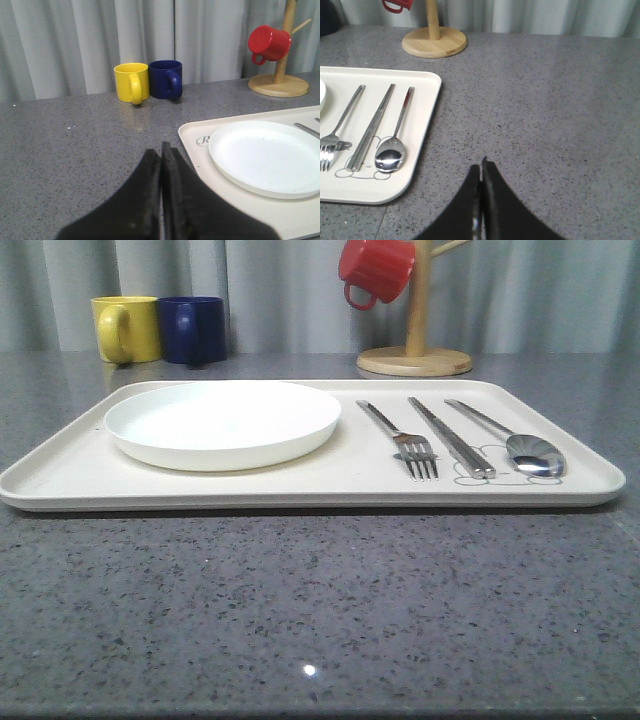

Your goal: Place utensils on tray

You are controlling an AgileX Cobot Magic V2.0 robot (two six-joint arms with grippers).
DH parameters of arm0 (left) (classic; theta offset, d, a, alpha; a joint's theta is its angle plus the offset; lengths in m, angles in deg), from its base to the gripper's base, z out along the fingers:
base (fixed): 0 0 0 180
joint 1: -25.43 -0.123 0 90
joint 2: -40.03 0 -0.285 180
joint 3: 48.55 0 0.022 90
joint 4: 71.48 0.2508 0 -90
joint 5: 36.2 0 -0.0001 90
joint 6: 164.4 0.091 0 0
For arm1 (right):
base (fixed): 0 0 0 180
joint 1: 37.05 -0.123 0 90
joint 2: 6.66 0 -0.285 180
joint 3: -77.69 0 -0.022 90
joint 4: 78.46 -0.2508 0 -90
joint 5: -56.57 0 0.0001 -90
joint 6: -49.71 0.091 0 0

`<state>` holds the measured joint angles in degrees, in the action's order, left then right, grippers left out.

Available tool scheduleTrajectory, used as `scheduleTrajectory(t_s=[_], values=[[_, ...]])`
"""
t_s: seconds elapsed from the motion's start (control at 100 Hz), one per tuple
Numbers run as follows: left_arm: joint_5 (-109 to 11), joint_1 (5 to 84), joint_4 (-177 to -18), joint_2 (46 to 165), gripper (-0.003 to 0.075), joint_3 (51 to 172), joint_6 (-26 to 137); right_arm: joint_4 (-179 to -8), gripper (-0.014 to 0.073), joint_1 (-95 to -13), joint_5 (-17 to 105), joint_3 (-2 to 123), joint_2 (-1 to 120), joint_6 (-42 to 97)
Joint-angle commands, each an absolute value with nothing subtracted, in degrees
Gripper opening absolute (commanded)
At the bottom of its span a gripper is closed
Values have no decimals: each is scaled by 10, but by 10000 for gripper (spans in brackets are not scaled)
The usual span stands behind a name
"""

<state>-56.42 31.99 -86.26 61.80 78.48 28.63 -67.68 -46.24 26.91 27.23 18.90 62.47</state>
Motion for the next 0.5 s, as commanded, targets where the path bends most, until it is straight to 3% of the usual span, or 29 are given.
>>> scheduleTrajectory(t_s=[0.0,0.49], values=[[-519,319,-869,624,-19,799,282,-670,-69,-452,348,270,179,618],[-519,319,-869,624,-19,799,282,-773,-69,-413,566,73,37,560]])
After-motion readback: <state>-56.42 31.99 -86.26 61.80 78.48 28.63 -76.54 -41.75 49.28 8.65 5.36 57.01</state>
